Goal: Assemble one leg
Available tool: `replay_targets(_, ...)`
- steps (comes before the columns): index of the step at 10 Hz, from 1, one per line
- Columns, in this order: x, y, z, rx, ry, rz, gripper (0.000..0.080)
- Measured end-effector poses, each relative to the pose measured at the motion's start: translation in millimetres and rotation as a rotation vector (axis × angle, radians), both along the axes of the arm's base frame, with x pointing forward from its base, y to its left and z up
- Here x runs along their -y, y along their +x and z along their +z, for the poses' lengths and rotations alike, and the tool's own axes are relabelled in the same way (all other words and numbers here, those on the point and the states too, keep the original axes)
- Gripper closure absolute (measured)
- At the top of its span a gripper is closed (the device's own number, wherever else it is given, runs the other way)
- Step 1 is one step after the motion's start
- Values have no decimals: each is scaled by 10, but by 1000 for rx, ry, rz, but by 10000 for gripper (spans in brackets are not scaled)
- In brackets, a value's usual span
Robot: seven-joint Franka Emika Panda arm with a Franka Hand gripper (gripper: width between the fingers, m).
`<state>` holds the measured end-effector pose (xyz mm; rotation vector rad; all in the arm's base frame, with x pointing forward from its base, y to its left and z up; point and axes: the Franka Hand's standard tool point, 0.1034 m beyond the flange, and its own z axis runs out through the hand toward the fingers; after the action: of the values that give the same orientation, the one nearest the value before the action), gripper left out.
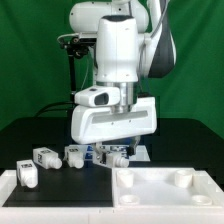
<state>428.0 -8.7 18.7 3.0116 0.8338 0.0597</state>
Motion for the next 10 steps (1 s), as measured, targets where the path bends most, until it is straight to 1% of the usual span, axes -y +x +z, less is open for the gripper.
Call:
replay_targets(1,47,-9,-70,10,-7,3,150)
replay_targets(2,21,-35,-111,3,-7,-17,150)
replay_targets(4,-159,-56,-131,-3,-4,-63,150)
replay_targets(5,-155,-56,-132,-3,-5,-50,150)
replay_targets(6,-145,-56,-132,-3,-5,-53,274)
replay_targets(7,-146,-56,-132,-3,-5,-53,274)
replay_targets(8,-145,-56,-133,-3,-5,-53,413)
replay_targets(9,-145,-56,-132,-3,-5,-53,572)
replay_targets(10,-145,-55,-132,-2,-5,-53,572)
